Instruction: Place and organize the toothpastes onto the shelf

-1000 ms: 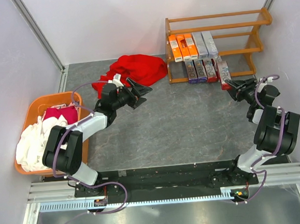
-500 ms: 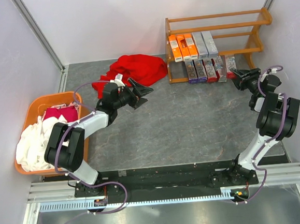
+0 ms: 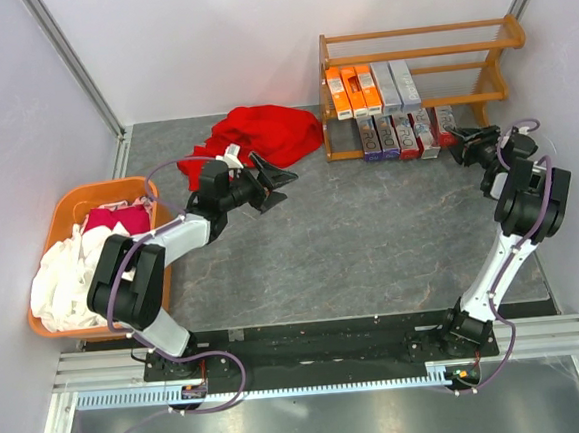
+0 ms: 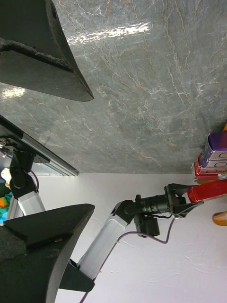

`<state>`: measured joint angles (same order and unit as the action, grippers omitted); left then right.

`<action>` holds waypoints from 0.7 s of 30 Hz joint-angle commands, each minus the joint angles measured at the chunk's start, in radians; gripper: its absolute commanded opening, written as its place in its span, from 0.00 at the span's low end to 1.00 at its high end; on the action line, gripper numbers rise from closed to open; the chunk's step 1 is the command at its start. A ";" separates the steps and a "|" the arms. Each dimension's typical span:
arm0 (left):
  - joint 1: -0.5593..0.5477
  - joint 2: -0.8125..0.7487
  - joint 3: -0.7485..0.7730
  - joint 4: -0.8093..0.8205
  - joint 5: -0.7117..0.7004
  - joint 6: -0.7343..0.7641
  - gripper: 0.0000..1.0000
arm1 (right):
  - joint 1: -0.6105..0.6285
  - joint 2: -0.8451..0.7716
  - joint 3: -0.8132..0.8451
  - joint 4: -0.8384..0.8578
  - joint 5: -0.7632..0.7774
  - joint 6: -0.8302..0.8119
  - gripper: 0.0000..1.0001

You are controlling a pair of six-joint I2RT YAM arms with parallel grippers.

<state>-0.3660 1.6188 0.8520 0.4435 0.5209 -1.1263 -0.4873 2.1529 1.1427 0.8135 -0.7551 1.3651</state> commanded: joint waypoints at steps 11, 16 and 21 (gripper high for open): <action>0.007 0.023 0.042 0.021 0.033 0.049 0.96 | -0.008 0.119 0.173 -0.175 -0.030 -0.144 0.52; 0.006 0.030 0.050 0.021 0.039 0.049 0.96 | -0.008 0.095 0.129 -0.244 0.020 -0.185 0.66; 0.006 0.027 0.053 0.018 0.037 0.054 0.97 | -0.008 0.004 0.112 -0.399 0.114 -0.328 0.94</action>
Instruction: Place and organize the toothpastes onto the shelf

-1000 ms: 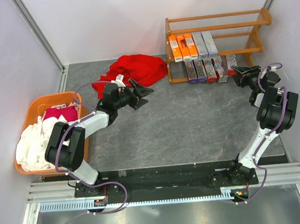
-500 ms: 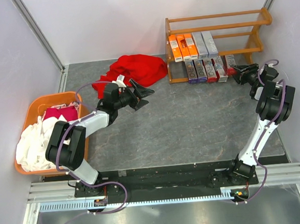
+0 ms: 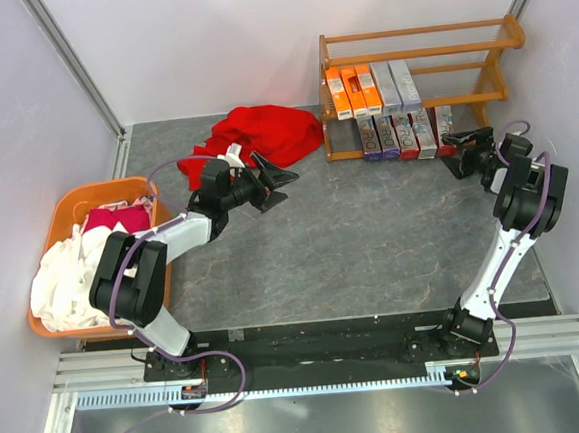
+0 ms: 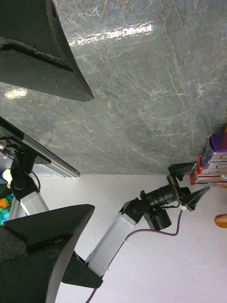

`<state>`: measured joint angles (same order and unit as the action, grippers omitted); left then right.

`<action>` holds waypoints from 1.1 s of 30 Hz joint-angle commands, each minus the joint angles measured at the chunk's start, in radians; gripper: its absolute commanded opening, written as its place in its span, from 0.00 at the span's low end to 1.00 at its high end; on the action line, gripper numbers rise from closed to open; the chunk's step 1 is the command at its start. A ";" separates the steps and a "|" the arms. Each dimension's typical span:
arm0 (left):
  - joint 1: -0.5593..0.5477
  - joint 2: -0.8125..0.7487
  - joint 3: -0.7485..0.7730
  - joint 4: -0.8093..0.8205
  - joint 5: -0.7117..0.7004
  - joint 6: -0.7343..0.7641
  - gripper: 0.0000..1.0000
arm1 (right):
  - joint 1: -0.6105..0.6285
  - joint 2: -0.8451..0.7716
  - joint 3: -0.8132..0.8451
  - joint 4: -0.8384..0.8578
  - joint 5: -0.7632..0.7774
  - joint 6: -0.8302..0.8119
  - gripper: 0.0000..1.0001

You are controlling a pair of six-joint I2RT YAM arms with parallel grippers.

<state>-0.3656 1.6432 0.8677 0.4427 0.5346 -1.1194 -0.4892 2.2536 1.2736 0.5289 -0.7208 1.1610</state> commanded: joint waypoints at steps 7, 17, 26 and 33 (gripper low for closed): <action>0.007 -0.005 0.039 0.019 0.025 0.063 1.00 | -0.006 -0.212 -0.083 -0.188 0.170 -0.184 0.98; 0.007 -0.029 0.040 0.016 0.021 0.076 1.00 | 0.006 -0.365 -0.218 -0.158 0.207 -0.169 0.98; 0.005 -0.120 0.076 -0.154 -0.065 0.208 1.00 | 0.109 -0.575 -0.221 -0.311 0.276 -0.311 0.98; 0.005 -0.207 0.137 -0.364 -0.195 0.357 1.00 | 0.294 -0.724 -0.200 -0.499 0.406 -0.489 0.98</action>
<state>-0.3660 1.5127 0.9421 0.2047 0.4404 -0.9112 -0.2829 1.6146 1.0412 0.1543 -0.4114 0.8146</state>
